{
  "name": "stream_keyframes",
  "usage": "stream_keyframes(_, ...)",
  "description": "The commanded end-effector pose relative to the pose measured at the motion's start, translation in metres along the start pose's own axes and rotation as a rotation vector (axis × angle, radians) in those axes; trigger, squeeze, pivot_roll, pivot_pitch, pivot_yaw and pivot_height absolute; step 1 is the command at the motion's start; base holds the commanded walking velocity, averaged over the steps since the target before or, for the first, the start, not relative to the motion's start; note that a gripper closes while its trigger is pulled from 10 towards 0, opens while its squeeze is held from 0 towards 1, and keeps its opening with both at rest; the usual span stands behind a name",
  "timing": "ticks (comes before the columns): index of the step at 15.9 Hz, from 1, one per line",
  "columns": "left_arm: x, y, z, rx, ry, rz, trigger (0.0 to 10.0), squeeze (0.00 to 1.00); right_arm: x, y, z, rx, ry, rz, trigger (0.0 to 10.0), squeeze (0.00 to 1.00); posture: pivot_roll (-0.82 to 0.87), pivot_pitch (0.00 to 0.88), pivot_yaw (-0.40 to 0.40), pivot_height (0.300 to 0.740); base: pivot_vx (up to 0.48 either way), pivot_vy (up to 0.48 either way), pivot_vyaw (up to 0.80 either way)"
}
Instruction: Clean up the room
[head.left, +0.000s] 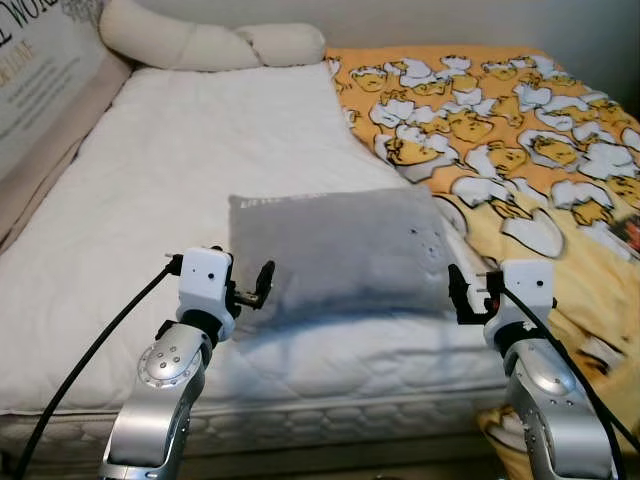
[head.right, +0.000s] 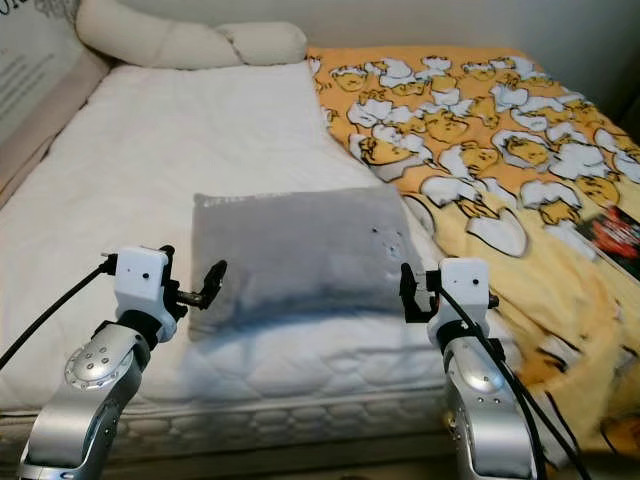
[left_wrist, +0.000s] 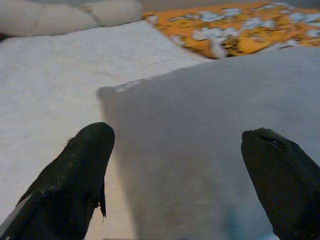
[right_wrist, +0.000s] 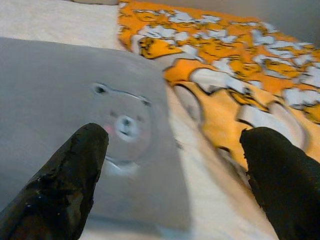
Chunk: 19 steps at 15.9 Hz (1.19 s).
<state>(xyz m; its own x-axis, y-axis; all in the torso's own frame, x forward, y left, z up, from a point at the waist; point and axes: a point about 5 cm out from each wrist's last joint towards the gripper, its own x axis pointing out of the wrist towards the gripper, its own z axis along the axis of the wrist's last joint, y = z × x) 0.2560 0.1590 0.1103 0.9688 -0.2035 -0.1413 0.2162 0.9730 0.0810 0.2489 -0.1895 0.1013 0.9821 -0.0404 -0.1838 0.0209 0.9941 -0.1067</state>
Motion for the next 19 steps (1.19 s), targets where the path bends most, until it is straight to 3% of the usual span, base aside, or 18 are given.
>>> stream_keyframes(1,-0.0008,0.0053,-0.0019,0.006,0.006,0.014,10.0,0.00,0.0046,0.0044,0.0034,0.005,-0.006,0.015,10.0,0.00,-0.04,0.000,-0.001,0.740,0.296,0.000,0.00)
stream_keyframes(15,0.0005,0.0027,-0.0024,0.008,0.005,0.005,10.0,0.00,0.0092,0.0048,0.0043,0.002,-0.010,0.019,10.0,0.00,-0.03,0.000,-0.007,0.740,0.293,0.000,0.00)
stream_keyframes(19,0.0054,-0.0024,-0.0068,0.042,0.038,-0.054,10.0,0.00,0.0095,0.0037,0.0015,0.007,0.012,0.001,10.0,0.00,-0.04,0.000,-0.008,0.740,0.000,0.000,0.00)
